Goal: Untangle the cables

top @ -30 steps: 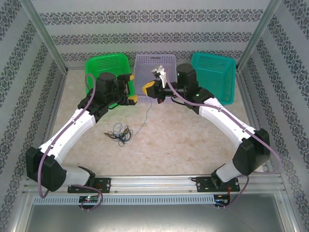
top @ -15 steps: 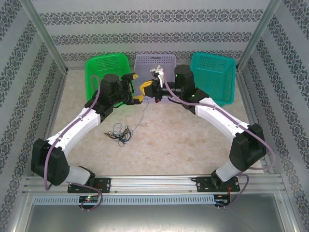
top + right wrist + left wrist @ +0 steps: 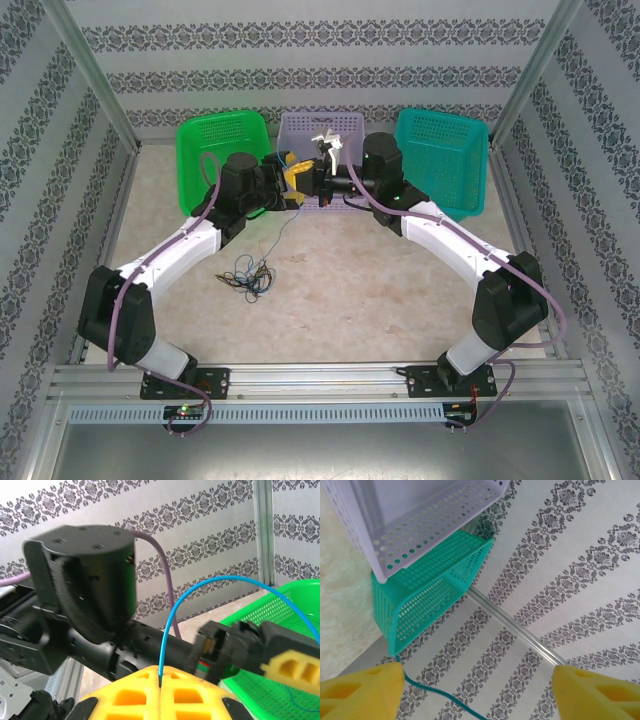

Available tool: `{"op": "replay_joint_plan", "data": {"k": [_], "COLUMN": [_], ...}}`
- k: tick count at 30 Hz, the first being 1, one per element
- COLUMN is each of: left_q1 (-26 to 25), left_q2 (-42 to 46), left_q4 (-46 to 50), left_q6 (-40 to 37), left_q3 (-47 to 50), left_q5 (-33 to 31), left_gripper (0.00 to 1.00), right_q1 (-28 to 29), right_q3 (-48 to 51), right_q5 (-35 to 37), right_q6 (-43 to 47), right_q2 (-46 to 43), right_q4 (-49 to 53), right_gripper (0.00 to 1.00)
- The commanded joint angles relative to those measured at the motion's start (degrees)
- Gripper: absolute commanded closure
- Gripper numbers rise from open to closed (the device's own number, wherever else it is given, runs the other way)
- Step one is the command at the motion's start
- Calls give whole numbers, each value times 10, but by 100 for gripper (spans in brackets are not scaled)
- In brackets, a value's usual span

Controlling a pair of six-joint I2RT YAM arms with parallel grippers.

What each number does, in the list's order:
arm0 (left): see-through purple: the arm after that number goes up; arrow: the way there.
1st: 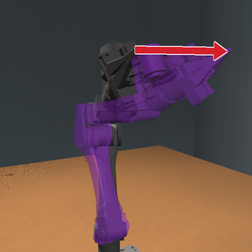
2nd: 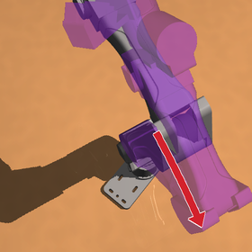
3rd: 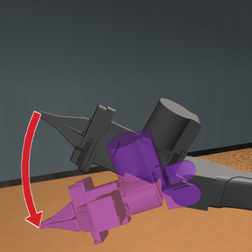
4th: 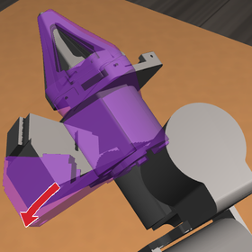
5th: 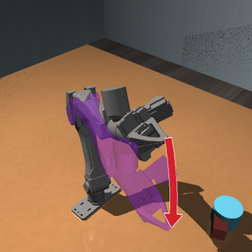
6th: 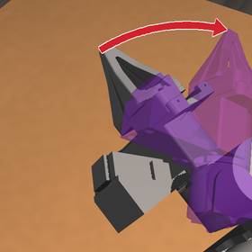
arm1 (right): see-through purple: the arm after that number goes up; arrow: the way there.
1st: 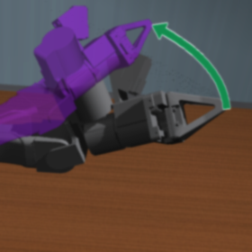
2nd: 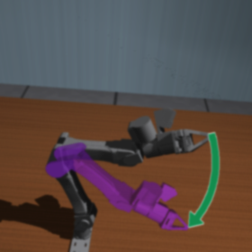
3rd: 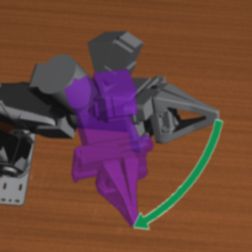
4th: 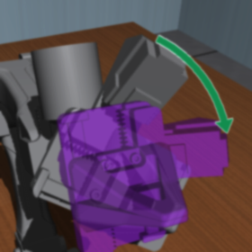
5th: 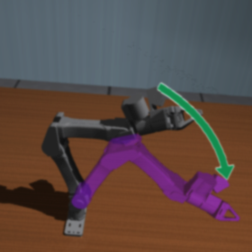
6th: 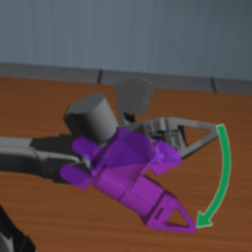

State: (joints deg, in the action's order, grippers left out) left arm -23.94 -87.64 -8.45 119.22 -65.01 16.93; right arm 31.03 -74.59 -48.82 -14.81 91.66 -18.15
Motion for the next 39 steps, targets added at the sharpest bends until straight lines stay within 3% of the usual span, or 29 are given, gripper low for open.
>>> {"op": "replay_joint_plan", "data": {"k": [1, 3, 9, 12, 17, 21, 22, 24, 25, 27, 29, 33, 34, 37, 39], "left_q1": [-4, -2, 15, 42, 103, 129, 129, 128, 127, 126, 127, 127, 127, 126, 126], "left_q2": [-21, -32, -40, -35, -38, -37, -32, -16, -8, 3, 11, 23, 17, -43, -87], "left_q4": [-88, -111, -139, -133, -141, -89, -58, 20, 41, 56, 89, 222, 259, 491, 598], "left_q6": [203, 207, 192, 162, 108, 95, 88, 56, 41, 5, -35, -218, -291, -550, -664], "left_q3": [7, 8, 9, 5, -19, -52, -60, -77, -83, -93, -109, -191, -223, -382, -455], "left_q5": [-31, -43, -75, -78, -69, 2, 21, 51, 60, 84, 114, 160, 170, 202, 215], "left_gripper": [33, 43, 89, 100, 100, 100, 93, 59, 51, 40, 37, 42, 45, 48, 49], "right_q1": [4, 4, -3, -5, -6, -6, -8, -9, -8, -4, -2, -1, -2, -4, -6], "right_q3": [14, 20, 36, 43, 48, 54, 53, 46, 38, 20, -2, -42, -51, -66, -71], "right_q5": [-21, -22, -23, -24, -21, 6, 11, 23, 38, 77, 134, 206, 210, 198, 196], "right_q6": [-16, -17, -19, -17, -14, 2, 8, 38, 62, 139, 207, 322, 343, 412, 453], "right_q2": [-3, -6, -20, -28, -37, -48, -49, -51, -55, -60, -63, -55, -53, -50, -51], "right_q4": [-30, -29, -19, -9, 22, 32, 34, 55, 78, 139, 201, 293, 312, 358, 380], "right_gripper": [100, 100, 100, 100, 100, 100, 100, 100, 100, 100, 100, 100, 100, 100, 100]}}
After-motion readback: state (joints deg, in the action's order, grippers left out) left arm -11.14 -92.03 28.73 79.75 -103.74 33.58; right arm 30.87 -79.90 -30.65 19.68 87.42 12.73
